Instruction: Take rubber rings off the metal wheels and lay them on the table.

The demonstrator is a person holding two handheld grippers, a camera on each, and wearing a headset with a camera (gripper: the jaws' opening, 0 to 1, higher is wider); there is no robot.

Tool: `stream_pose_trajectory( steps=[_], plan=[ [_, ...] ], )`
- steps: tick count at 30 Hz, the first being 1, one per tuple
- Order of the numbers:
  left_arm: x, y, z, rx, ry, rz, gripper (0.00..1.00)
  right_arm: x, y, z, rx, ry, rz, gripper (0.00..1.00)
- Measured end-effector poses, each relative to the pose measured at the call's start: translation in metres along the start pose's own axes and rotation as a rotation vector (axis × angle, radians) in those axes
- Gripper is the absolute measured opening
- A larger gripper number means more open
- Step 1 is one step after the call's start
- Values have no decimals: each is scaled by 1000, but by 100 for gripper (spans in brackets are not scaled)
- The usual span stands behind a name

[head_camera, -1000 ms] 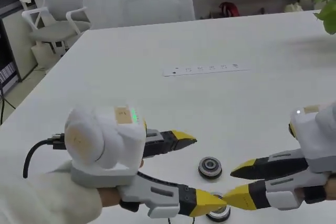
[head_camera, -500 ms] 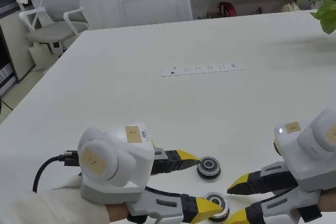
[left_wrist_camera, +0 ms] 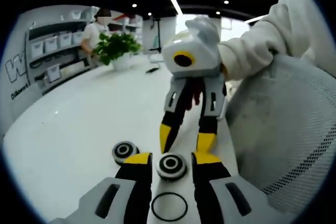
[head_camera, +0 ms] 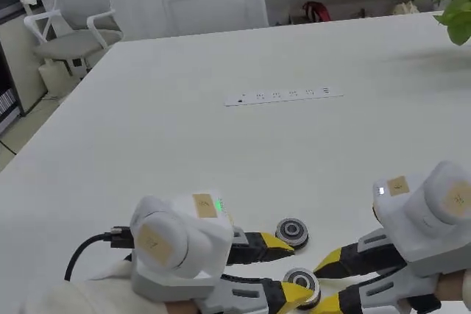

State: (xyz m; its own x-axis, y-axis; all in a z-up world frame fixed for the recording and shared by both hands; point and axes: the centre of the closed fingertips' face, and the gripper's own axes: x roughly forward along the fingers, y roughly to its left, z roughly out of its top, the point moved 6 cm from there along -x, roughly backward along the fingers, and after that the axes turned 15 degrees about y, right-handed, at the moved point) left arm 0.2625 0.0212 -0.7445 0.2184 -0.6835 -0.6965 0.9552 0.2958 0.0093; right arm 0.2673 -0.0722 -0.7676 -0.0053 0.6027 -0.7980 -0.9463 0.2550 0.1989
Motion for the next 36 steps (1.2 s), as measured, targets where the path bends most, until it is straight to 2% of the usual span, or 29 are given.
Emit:
stream_pose_trajectory(
  steps=[2, 6, 12, 22, 26, 36],
  plan=[
    [2, 0, -1, 25, 10, 9, 31, 0, -1, -1, -1, 6, -2, 28],
    [5, 0, -1, 33, 16, 15, 27, 0, -2, -1, -3, 4, -11, 27],
    [9, -2, -4, 64, 46, 24, 25, 1, -4, -3, -4, 19, -22, 23],
    [10, -3, -7, 52, 55, 5, 17, 1, -3, -3, -4, 21, -21, 20],
    [11, -1, -9, 54, 66, 19, 19, 1, -4, -3, 1, 18, -21, 19],
    [12, 0, -11, 21, 54, 11, 18, 1, -5, -3, 5, 18, -26, 16]
  ],
)
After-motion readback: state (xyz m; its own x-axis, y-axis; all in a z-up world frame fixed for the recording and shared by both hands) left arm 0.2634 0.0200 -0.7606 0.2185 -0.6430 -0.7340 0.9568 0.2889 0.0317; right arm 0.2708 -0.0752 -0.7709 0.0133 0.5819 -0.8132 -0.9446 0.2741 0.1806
